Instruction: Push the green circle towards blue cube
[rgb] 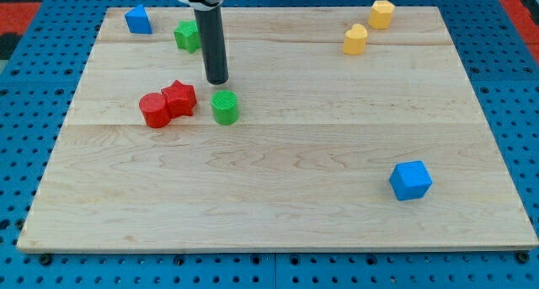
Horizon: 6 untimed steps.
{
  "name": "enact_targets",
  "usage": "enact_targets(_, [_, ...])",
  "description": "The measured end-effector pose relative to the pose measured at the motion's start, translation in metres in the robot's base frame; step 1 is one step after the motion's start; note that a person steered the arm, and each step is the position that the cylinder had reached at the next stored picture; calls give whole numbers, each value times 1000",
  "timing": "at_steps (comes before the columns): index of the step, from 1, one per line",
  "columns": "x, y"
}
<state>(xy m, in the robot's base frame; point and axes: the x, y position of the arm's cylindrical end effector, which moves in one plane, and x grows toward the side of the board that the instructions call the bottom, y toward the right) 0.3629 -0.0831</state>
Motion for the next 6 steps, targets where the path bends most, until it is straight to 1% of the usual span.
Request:
enact_targets(1, [37, 21])
enact_targets(3, [73, -18])
enact_targets(4, [94, 31])
enact_targets(5, [94, 81])
enact_targets(6, [66, 61])
